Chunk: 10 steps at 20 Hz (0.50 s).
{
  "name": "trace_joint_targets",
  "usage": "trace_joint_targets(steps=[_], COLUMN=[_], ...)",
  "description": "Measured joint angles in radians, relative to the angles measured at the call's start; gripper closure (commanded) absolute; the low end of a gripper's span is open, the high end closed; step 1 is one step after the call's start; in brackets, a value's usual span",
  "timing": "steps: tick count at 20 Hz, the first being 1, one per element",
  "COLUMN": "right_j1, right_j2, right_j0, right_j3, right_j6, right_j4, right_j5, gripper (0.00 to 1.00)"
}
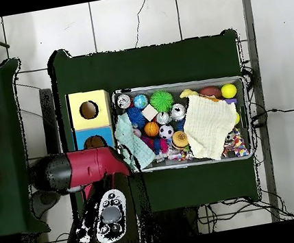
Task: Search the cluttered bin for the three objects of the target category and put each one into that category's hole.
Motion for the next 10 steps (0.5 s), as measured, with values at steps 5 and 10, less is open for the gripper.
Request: trace_joint_targets(steps=[5, 10], right_j1=[0.022, 0.035], right_j2=[-0.002, -0.002], right_j0=[0.000, 0.001], right_j3=[-0.041, -0.069], right_j6=[0.000, 0.000], right_j4=[0.000, -0.001], right_j5=[0.063, 0.104], gripper=[1.00, 1.00])
